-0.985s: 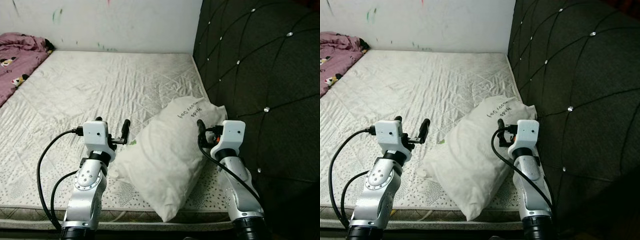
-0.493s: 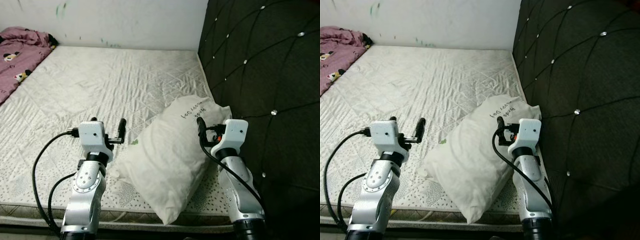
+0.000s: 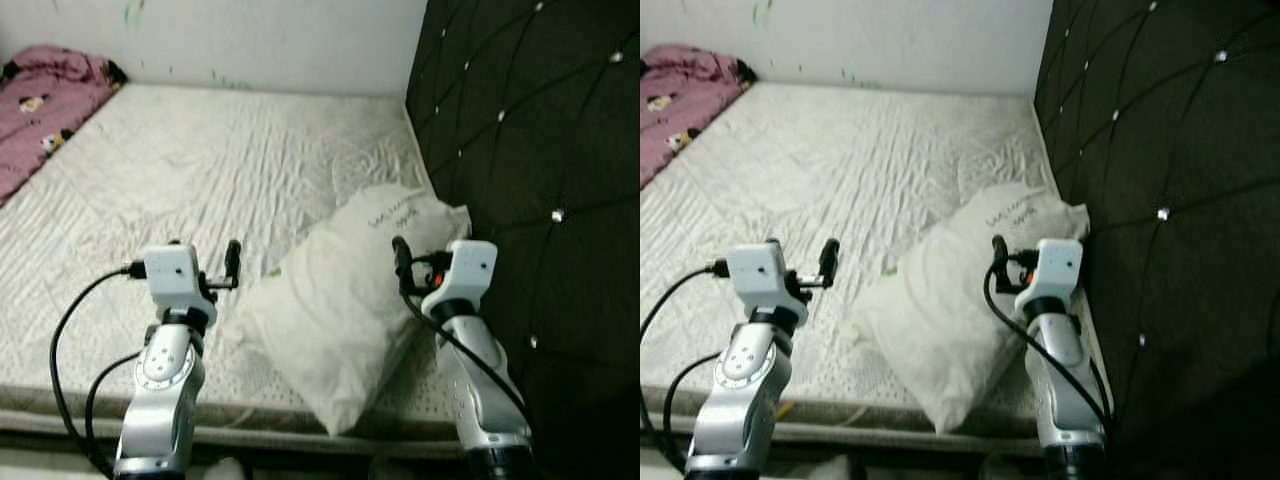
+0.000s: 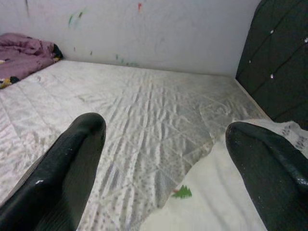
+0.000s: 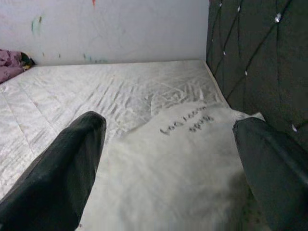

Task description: Clean up the room

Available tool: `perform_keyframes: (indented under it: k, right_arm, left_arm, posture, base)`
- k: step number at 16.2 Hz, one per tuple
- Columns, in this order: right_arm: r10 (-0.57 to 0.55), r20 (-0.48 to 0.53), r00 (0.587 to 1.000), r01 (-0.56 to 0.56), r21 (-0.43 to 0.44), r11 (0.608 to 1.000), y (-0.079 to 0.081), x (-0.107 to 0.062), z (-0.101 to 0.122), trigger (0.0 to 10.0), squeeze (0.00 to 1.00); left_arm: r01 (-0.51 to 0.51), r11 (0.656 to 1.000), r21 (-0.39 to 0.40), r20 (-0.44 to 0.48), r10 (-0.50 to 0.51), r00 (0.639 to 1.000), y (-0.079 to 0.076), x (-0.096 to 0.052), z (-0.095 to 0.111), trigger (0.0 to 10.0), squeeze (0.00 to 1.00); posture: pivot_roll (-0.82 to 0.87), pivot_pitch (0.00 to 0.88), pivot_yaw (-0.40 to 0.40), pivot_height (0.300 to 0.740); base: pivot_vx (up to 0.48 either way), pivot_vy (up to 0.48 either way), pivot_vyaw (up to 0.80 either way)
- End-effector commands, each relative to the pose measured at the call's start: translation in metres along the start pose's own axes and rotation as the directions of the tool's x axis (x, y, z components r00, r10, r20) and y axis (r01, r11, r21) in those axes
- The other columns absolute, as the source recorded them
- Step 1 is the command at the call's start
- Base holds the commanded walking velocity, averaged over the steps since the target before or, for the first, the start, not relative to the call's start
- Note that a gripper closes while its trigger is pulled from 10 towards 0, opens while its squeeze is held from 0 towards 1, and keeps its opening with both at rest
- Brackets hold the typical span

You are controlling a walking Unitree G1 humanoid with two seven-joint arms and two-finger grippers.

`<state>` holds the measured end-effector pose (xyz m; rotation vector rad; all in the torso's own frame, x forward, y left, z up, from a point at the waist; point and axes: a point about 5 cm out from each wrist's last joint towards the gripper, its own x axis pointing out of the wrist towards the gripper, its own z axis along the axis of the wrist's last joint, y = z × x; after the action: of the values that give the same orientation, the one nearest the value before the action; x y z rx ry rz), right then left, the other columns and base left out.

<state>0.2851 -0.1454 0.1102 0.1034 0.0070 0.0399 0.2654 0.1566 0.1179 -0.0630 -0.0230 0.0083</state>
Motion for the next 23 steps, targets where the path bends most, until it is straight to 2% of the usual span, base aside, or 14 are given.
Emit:
perform_keyframes:
  k: [1, 5, 6, 7, 14, 20, 23]
  right_arm:
    - [0.010, -0.007, 1.000, -0.010, 0.000, 1.000, 0.0029, -0.0012, 0.0007, 10.0, 0.00]
    - [0.016, -0.023, 1.000, -0.016, -0.003, 1.000, 0.0039, -0.0006, -0.0013, 10.0, 0.00]
    - [0.019, -0.028, 0.999, -0.019, -0.004, 1.000, 0.0044, -0.0002, -0.0018, 10.0, 0.00]
    - [0.024, -0.037, 0.999, -0.024, -0.005, 1.000, 0.0051, 0.0003, -0.0028, 10.0, 0.00]
    - [0.041, -0.053, 0.998, -0.042, -0.018, 0.999, 0.0072, 0.0020, -0.0044, 10.0, 0.00]
    - [0.045, -0.061, 0.997, -0.046, -0.011, 0.999, 0.0080, 0.0034, -0.0047, 10.0, 0.00]
    - [0.046, -0.069, 0.997, -0.047, -0.009, 0.999, 0.0079, 0.0040, -0.0053, 10.0, 0.00]
  left_arm:
    - [-0.003, 1.000, 0.007, -0.006, 0.004, 1.000, 0.0002, 0.0001, 0.0011, 10.0, 0.00]
    - [-0.037, 0.999, 0.009, -0.008, 0.037, 0.999, 0.0035, 0.0015, 0.0018, 10.0, 0.00]
    - [-0.053, 0.999, -0.003, -0.013, 0.053, 0.999, 0.0053, 0.0018, 0.0011, 10.0, 0.00]
    - [-0.078, 0.996, -0.047, -0.025, 0.077, 0.997, 0.0083, 0.0016, -0.0004, 10.0, 0.00]
    - [-0.081, 0.996, -0.041, -0.036, 0.080, 0.996, 0.0073, 0.0039, -0.0013, 10.0, 0.00]
    - [-0.085, 0.995, -0.042, -0.040, 0.083, 0.996, 0.0081, 0.0050, -0.0006, 10.0, 0.00]
    - [-0.086, 0.995, -0.043, -0.041, 0.084, 0.996, 0.0078, 0.0055, -0.0004, 10.0, 0.00]
  posture:
    - [0.01, 0.039, -0.009, 0.635]
    - [0.01, 0.034, -0.012, 0.635]
    - [0.02, 0.030, -0.012, 0.635]
    - [0.02, 0.029, -0.013, 0.635]
    - [0.02, 0.024, -0.019, 0.635]
    - [0.01, 0.038, -0.017, 0.576]
    - [0.01, 0.040, -0.016, 0.576]
  base:
    - [0.000, 0.000, 0.00]
    - [0.000, 0.000, 0.00]
    - [0.000, 0.000, 0.00]
    - [0.000, 0.000, 0.00]
    - [0.000, 0.000, 0.00]
    - [0.000, 0.000, 0.00]
    - [0.000, 0.000, 0.00]
